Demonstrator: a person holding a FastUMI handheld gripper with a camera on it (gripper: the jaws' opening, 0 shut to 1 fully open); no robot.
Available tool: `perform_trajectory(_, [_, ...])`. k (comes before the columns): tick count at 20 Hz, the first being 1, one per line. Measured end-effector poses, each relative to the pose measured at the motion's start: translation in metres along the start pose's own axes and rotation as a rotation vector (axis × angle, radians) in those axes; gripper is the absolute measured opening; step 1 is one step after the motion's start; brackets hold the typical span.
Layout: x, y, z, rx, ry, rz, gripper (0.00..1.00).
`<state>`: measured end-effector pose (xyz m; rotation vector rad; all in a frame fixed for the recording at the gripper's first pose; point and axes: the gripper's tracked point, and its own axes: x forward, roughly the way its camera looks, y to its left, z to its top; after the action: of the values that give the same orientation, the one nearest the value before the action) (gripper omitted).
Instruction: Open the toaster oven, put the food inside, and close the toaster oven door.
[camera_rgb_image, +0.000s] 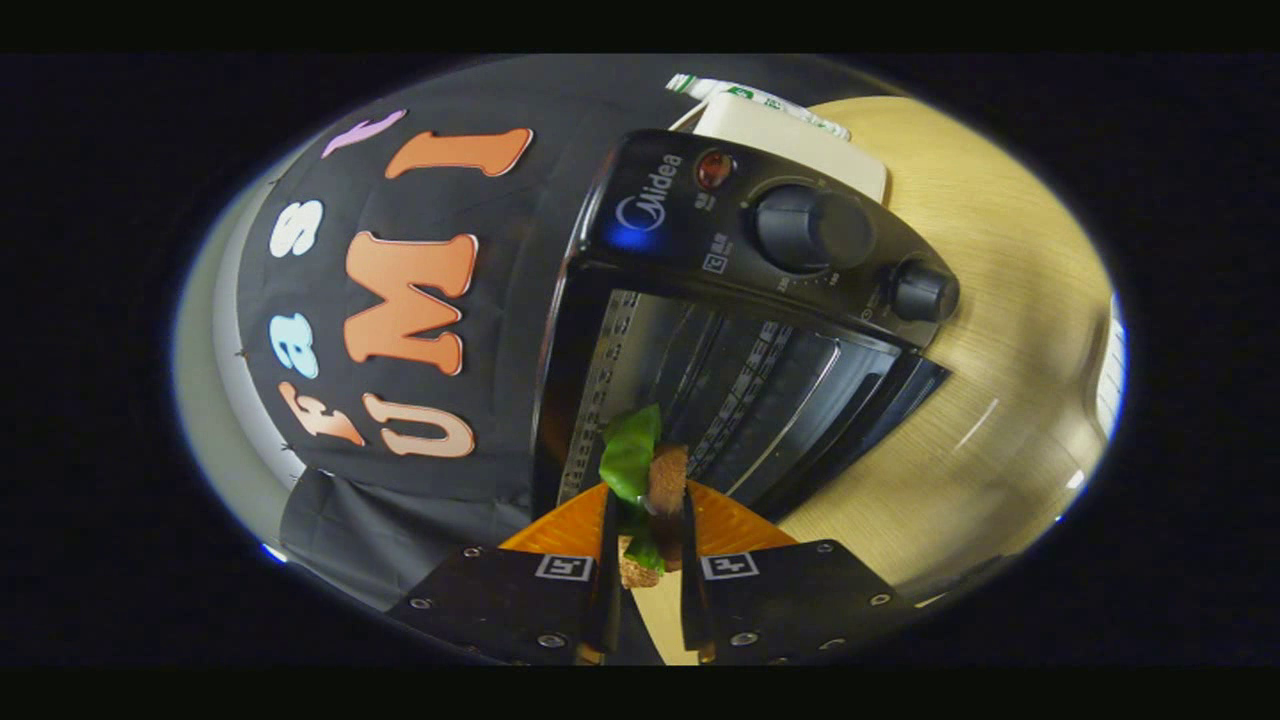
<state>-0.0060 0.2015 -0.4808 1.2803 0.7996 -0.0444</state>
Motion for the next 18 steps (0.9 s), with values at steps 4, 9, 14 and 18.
perform_trajectory(4, [0.011, 0.003, 0.002, 0.014, -0.076, 0.017, 0.25])
perform_trajectory(9, [0.031, -0.002, 0.009, 0.033, -0.149, -0.002, 0.25])
perform_trajectory(14, [0.043, -0.018, 0.012, -0.002, -0.169, -0.062, 0.27])
perform_trajectory(18, [0.035, -0.021, 0.014, -0.051, -0.157, -0.092, 0.42])
